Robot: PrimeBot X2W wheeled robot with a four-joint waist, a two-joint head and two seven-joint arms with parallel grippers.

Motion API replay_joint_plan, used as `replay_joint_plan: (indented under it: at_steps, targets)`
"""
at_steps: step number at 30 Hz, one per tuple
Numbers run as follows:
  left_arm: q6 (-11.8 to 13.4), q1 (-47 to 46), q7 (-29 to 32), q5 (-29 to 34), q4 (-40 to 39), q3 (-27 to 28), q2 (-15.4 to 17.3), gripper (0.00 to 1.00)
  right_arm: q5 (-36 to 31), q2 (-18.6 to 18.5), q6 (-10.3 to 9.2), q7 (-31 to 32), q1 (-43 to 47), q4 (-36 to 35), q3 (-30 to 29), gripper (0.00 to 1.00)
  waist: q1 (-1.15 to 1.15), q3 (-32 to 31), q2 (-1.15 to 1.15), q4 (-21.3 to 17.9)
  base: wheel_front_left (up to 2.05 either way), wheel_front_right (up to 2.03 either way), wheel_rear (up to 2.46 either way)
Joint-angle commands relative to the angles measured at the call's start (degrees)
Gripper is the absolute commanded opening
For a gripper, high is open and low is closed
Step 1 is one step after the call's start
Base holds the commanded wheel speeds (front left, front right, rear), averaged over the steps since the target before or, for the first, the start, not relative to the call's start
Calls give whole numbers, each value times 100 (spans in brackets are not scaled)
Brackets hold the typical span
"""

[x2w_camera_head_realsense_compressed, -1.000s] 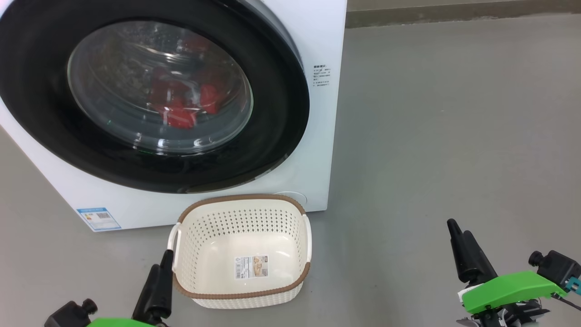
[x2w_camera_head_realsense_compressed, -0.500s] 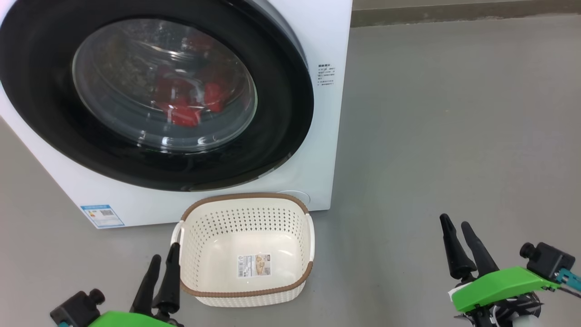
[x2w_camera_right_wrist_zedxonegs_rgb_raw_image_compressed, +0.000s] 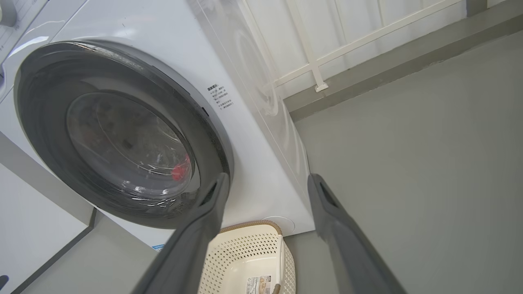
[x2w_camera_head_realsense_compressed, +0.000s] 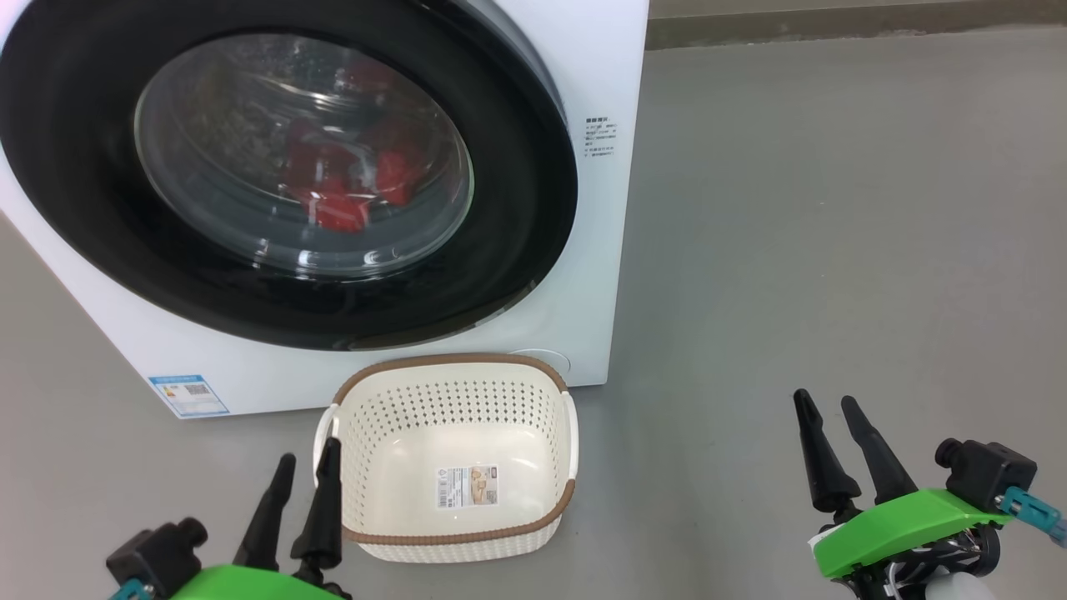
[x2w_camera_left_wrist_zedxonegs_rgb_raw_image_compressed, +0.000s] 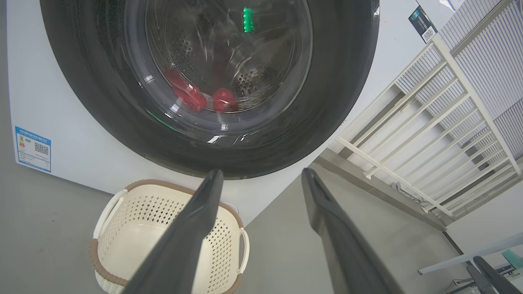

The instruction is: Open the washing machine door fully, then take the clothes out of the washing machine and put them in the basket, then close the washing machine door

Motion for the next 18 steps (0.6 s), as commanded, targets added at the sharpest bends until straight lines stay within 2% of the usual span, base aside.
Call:
replay_joint_plan:
  at_steps: [1, 18]
  targets:
    - [-28, -300, -111, 253, -166, 93, 104, 100, -235, -71, 2, -88, -329, -167, 110, 100, 0, 9, 0, -9, 0, 0, 0]
    - [-31, -431, -400, 1474, -262, 30, 120, 100, -1372, -90, 2, -375, -438, -243, 229, 100, -1, 42, 0, 14, 0, 0, 0]
